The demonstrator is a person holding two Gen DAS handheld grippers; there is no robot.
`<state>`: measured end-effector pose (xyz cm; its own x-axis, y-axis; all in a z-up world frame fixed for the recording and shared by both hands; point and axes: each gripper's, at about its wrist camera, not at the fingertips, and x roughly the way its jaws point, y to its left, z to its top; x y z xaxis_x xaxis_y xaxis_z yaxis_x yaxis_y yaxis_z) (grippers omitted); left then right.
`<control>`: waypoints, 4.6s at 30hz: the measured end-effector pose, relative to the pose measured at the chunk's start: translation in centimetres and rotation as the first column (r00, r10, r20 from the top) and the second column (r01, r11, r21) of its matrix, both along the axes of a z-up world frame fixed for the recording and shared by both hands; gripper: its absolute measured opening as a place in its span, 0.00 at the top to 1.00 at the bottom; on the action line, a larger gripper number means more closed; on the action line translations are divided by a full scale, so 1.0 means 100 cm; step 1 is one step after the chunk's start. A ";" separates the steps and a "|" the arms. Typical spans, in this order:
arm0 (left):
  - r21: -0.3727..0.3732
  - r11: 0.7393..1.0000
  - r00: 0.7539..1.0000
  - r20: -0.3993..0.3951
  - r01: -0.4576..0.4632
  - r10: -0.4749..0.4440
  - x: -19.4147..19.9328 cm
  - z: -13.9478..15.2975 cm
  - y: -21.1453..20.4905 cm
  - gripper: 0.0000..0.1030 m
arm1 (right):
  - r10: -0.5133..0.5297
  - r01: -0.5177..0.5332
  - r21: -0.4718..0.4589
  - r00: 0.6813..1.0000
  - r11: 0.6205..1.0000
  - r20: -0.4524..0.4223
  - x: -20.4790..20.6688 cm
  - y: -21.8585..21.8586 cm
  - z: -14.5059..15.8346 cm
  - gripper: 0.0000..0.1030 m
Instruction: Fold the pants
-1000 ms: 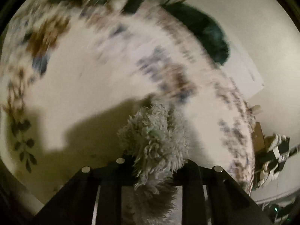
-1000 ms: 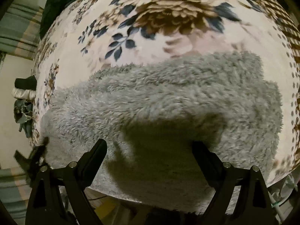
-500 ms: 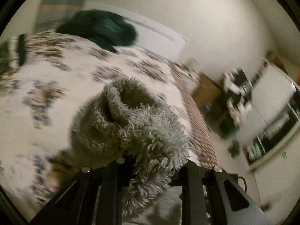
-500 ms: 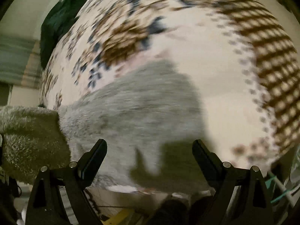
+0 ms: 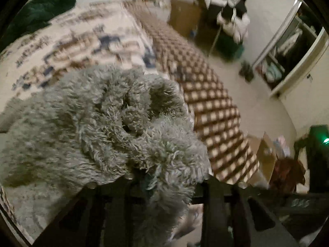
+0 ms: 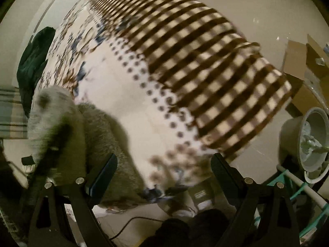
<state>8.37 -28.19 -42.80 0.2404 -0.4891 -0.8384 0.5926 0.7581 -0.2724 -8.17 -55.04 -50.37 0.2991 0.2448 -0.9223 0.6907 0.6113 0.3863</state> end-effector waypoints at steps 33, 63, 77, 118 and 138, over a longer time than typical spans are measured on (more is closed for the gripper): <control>0.034 0.898 0.881 -0.180 -0.439 0.438 0.091 -0.025 0.185 0.09 | 0.173 -0.188 0.087 0.972 0.978 0.156 0.101 0.046 0.025 0.76; -0.152 0.921 0.917 -0.244 -0.358 0.316 0.055 -0.071 0.223 0.10 | 0.859 -0.896 -0.049 0.437 0.441 -0.267 0.359 0.332 0.008 0.81; -0.186 0.932 0.922 -0.297 -0.312 0.249 0.061 -0.074 0.228 0.11 | 0.710 -0.744 -0.018 0.643 0.667 -0.286 0.408 0.261 -0.010 0.80; -0.153 0.935 0.899 -0.358 -0.322 0.251 0.199 -0.048 0.172 0.11 | 0.352 -0.351 0.042 0.918 0.936 -0.184 0.210 0.065 0.021 0.24; 0.085 0.967 0.896 -0.363 -0.241 0.255 0.214 -0.085 0.148 0.11 | -0.376 0.261 0.626 0.925 0.735 0.056 -0.035 0.101 -0.111 0.33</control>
<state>29.76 -13.43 -51.26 0.0210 -0.4207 -0.9070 0.2473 0.8812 -0.4030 -11.65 -44.99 -61.42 0.5959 0.5877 -0.5473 0.6914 -0.0288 0.7219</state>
